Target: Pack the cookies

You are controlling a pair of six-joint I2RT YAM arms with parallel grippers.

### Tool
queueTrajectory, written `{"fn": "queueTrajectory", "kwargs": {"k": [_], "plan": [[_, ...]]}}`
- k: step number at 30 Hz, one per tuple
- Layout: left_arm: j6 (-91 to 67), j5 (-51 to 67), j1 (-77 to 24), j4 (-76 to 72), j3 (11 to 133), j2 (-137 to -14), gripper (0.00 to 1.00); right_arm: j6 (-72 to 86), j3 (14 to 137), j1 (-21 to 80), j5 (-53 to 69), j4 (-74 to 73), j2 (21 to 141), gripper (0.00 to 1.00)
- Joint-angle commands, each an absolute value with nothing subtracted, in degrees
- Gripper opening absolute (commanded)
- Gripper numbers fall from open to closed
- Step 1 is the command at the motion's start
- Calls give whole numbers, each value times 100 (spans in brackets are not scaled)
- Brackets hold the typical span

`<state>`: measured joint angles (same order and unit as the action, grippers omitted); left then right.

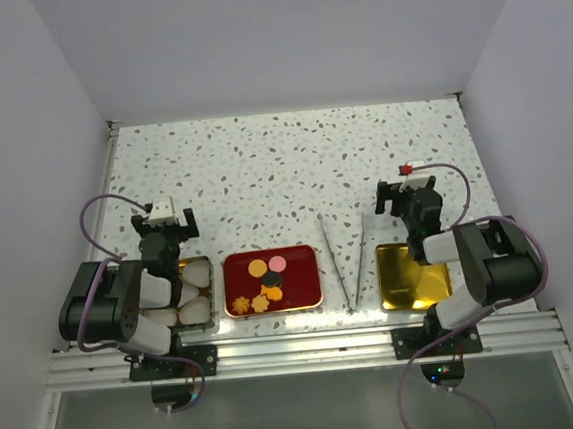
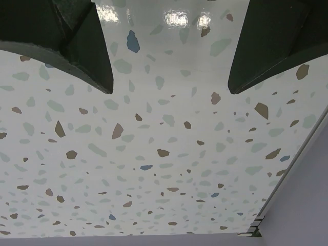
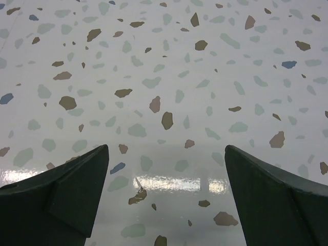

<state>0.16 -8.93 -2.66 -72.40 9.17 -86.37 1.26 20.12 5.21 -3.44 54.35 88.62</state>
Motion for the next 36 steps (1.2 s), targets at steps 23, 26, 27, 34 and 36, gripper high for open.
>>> {"fn": "queueTrajectory", "kwargs": {"k": [23, 26, 27, 34, 36], "plan": [[158, -958, -360, -6535, 1510, -8000, 100, 26, 2013, 536, -369, 5695, 8780, 99], [35, -828, -360, -4995, 2240, -7218, 100, 35, 2013, 527, -369, 5695, 8789, 99], [79, -652, -360, -4453, 2398, -7007, 100, 35, 2021, 536, -369, 5687, 8789, 99], [-1624, -441, -352, -681, 4656, -5942, 100, 35, 2013, 527, -369, 5730, 8798, 99], [-2150, -134, -352, 470, 5165, -5863, 100, 44, 2039, 536, -352, 5740, 8833, 99]]}}
